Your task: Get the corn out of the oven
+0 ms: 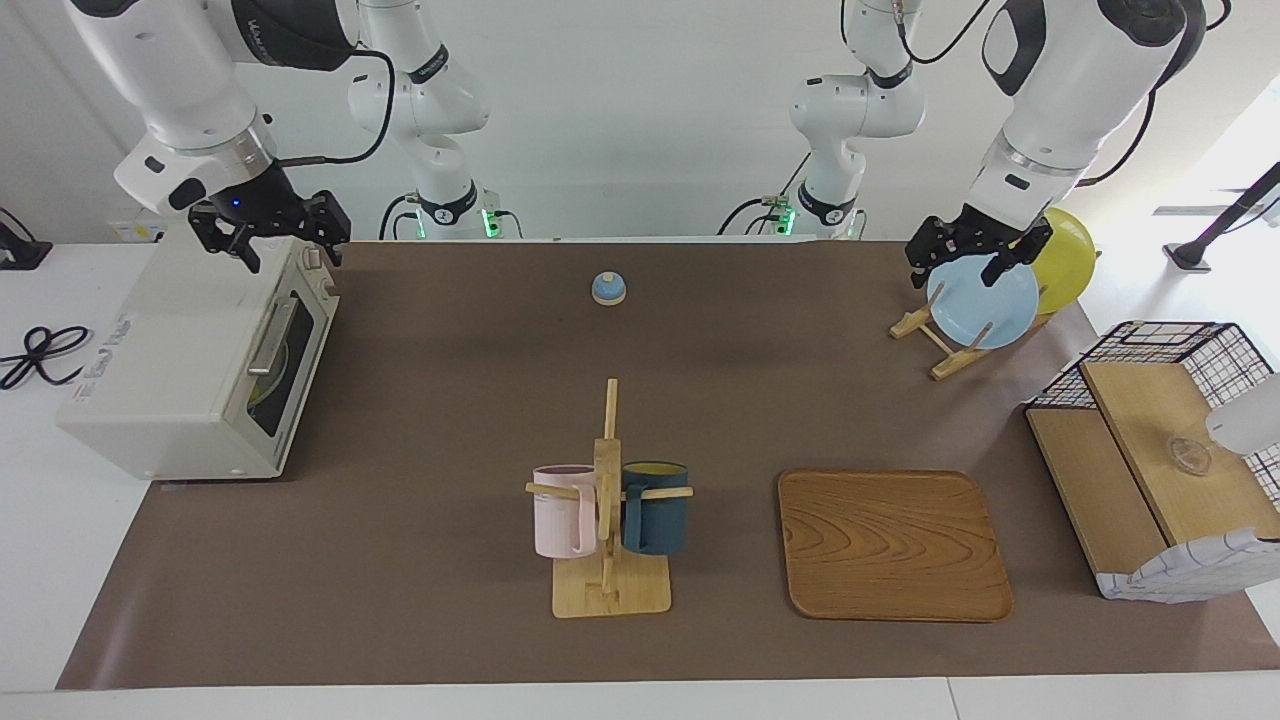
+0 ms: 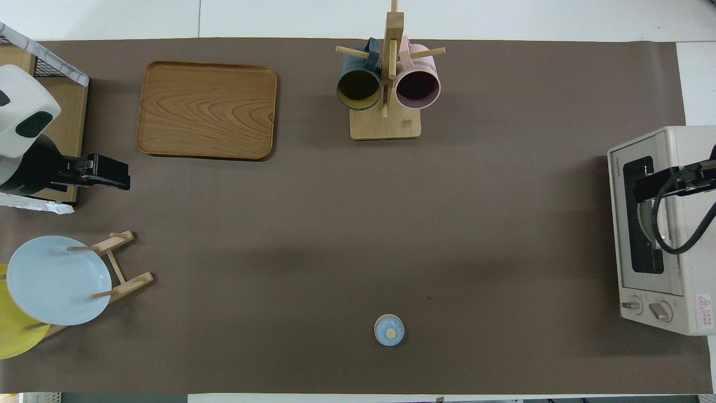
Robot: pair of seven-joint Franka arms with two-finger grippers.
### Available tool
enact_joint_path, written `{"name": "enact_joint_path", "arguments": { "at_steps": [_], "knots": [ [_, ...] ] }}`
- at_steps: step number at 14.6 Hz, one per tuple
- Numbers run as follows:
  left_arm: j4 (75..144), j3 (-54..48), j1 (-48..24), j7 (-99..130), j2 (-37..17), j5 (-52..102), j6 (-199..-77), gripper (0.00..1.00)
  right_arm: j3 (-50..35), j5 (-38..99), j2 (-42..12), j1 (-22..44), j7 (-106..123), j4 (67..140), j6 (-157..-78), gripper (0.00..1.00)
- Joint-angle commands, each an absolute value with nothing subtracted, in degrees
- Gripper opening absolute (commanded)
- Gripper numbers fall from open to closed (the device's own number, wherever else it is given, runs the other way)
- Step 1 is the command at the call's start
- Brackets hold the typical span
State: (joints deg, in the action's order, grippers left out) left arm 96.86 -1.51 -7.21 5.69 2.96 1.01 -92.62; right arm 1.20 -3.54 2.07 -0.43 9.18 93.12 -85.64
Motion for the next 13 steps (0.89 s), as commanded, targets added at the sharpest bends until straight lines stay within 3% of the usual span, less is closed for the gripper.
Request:
{"name": "enact_joint_path", "arguments": {
  "at_steps": [1,7,8,9,10,13],
  "knots": [
    [96.4,-1.2,-7.3,5.6,3.3,1.1,-91.9,1.00,0.9,-3.7,1.5,-1.0,8.3,92.2,-85.5,1.00],
    [96.5,-1.2,-7.3,5.7,3.3,1.1,-91.8,1.00,1.1,-3.9,2.5,-2.0,9.1,93.2,-86.3,1.00],
    [96.4,-1.2,-7.4,5.7,3.3,1.1,-91.8,1.00,1.1,-3.8,2.5,-2.0,9.5,94.0,-87.8,0.89],
    [96.4,-1.3,-7.4,5.7,3.3,1.1,-91.8,1.00,1.1,-3.8,2.8,-1.6,9.0,94.7,-88.8,0.30],
    [96.5,-1.2,-7.4,5.7,3.3,1.1,-91.9,1.00,1.1,-3.7,3.4,-1.6,8.4,96.1,-89.0,0.00],
    [96.5,-1.3,-7.4,5.7,3.3,1.1,-91.8,1.00,1.2,-3.9,6.6,-2.2,8.1,105.5,-98.3,0.00]
  ]
}}
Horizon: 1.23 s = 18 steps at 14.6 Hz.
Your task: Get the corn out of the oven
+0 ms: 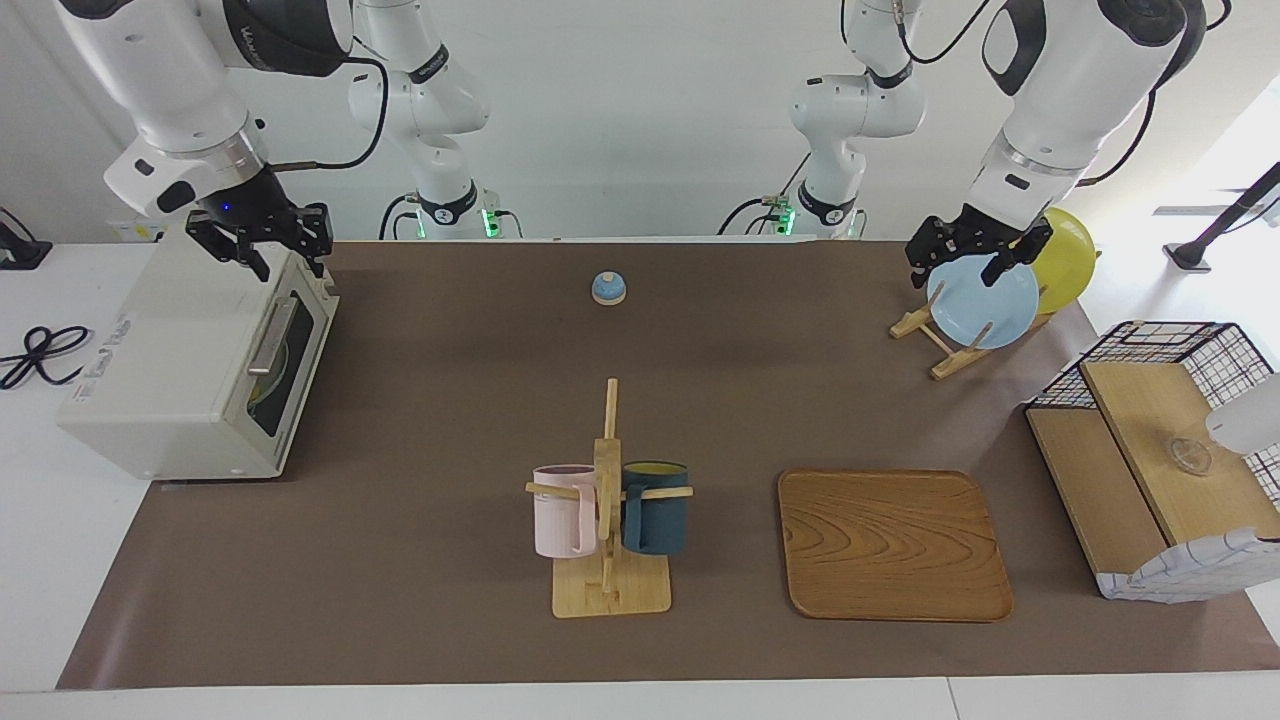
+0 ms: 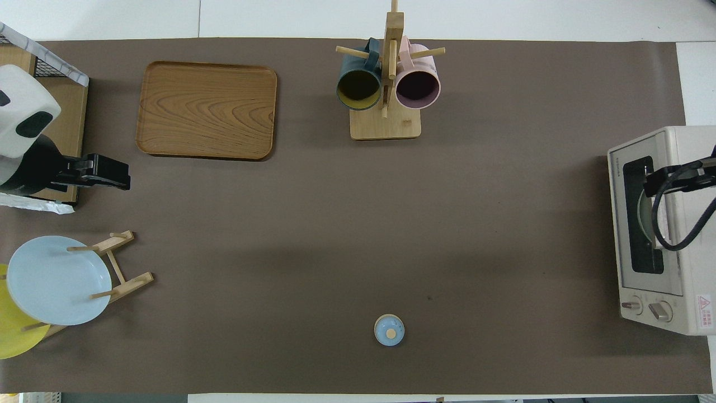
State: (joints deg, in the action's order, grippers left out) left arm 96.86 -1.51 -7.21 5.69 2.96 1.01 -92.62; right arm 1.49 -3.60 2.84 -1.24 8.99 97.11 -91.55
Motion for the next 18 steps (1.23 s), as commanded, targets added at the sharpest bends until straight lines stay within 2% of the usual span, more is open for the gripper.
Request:
{"name": "enact_joint_path", "arguments": {
  "at_steps": [1,4,9,18],
  "knots": [
    [96.5,-1.2,-7.4,5.7,3.3,1.1,-91.8,1.00,1.3,-4.0,7.4,-2.5,8.0,108.0,-100.7,0.00],
    [96.6,-1.2,-7.4,5.7,3.3,1.1,-91.8,1.00,1.3,-4.0,8.0,-6.4,7.4,113.0,-106.9,0.00],
    [96.6,-1.3,-7.4,5.7,3.3,1.1,-91.9,1.00,1.2,-4.7,5.6,-10.1,7.5,113.6,-107.4,0.00],
    [96.6,-1.2,-7.3,5.7,3.3,1.1,-91.8,1.00,1.2,-4.6,5.2,-13.0,9.1,117.0,-110.5,0.00]
  ]
}}
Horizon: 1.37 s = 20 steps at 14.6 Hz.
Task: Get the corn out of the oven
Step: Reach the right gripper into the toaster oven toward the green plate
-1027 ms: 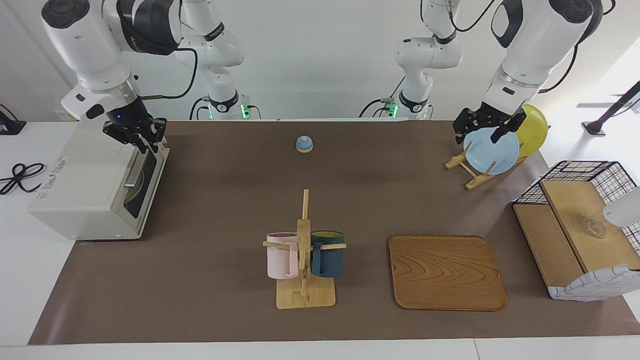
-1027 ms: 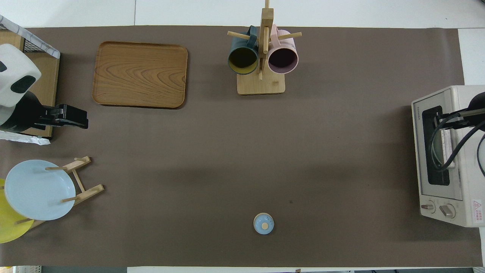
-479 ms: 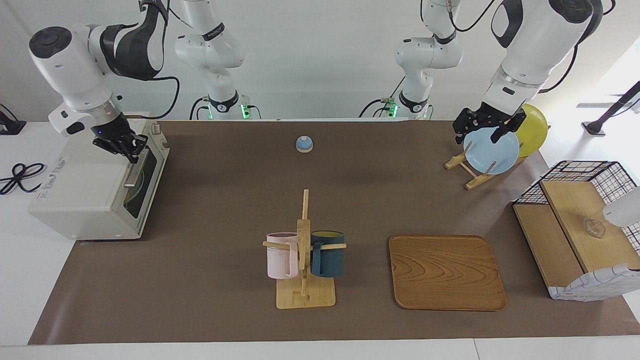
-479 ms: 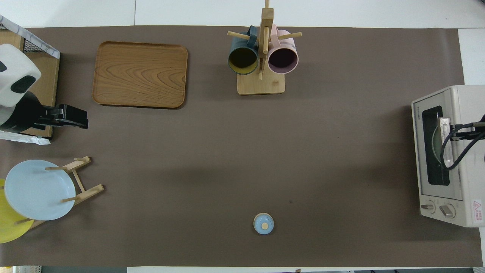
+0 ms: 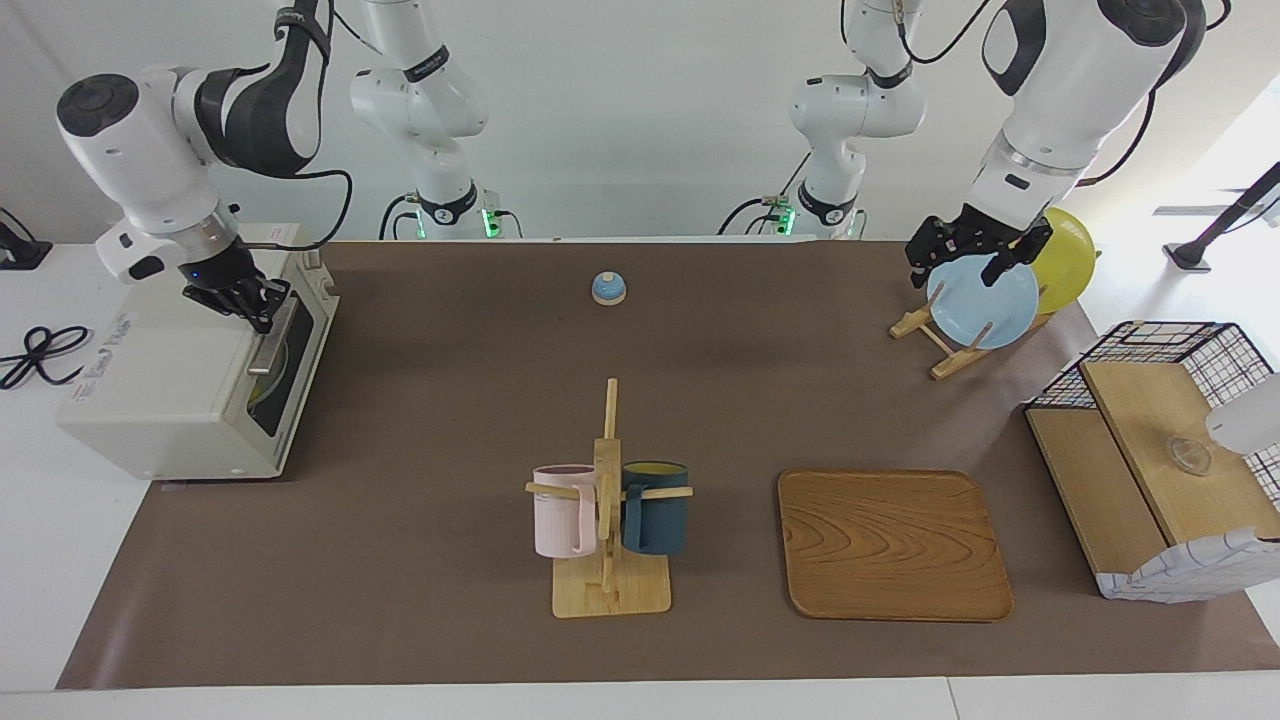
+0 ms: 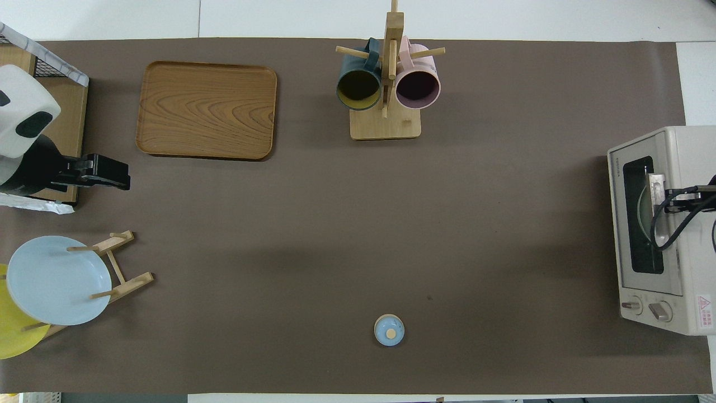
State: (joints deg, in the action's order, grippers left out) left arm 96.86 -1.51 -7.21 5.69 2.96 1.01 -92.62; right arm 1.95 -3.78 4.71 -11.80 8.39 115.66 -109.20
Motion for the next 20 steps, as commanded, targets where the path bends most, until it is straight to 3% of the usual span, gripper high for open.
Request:
{"name": "enact_joint_path", "arguments": {
  "at_steps": [1,9,20],
  "knots": [
    [96.6,-1.2,-7.4,5.8,3.3,1.1,-91.8,1.00,1.2,-4.6,5.2,-13.1,9.2,117.2,-111.1,0.00],
    [96.6,-1.3,-7.4,5.8,3.3,1.1,-91.9,1.00,1.1,-3.7,3.9,-11.4,9.2,120.6,-115.2,0.00],
    [96.7,-1.4,-7.4,5.8,3.3,1.1,-92.4,1.00,1.0,-2.6,-3.3,-4.0,2.9,123.1,-125.8,0.00]
  ]
}}
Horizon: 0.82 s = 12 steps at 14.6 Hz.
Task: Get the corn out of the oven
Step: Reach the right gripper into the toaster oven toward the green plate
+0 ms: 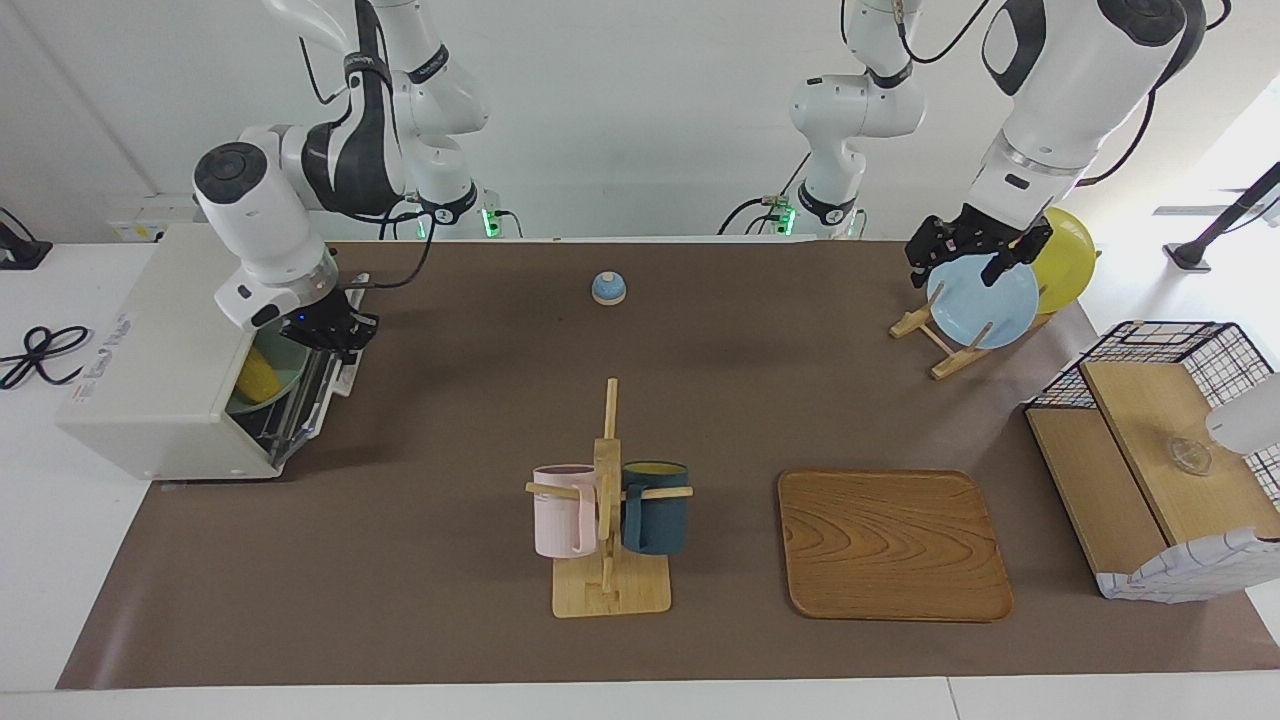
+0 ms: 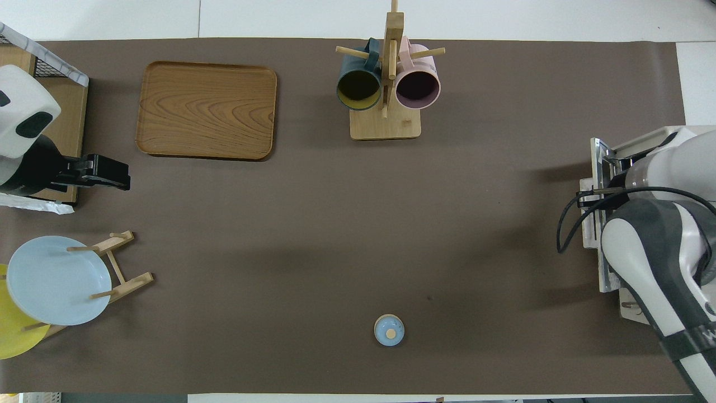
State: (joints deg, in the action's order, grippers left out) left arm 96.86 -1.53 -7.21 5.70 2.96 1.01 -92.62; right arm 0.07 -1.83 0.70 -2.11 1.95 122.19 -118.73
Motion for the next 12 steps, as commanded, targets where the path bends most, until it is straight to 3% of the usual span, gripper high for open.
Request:
{"name": "enact_joint_path", "arguments": {
  "at_steps": [1,5,12],
  "knots": [
    [96.7,-1.3,-7.5,5.8,3.3,1.1,-92.4,1.00,1.0,-2.1,-3.3,-4.0,2.9,123.9,-127.3,0.00],
    [96.7,-1.3,-7.4,5.8,3.3,1.1,-92.4,1.00,0.9,0.1,-4.5,-2.9,2.9,126.8,-133.3,0.00],
    [96.8,-1.3,-7.4,5.8,3.3,1.1,-92.5,1.00,0.5,3.7,-8.9,-2.0,2.7,127.2,-137.1,0.00]
  ]
}}
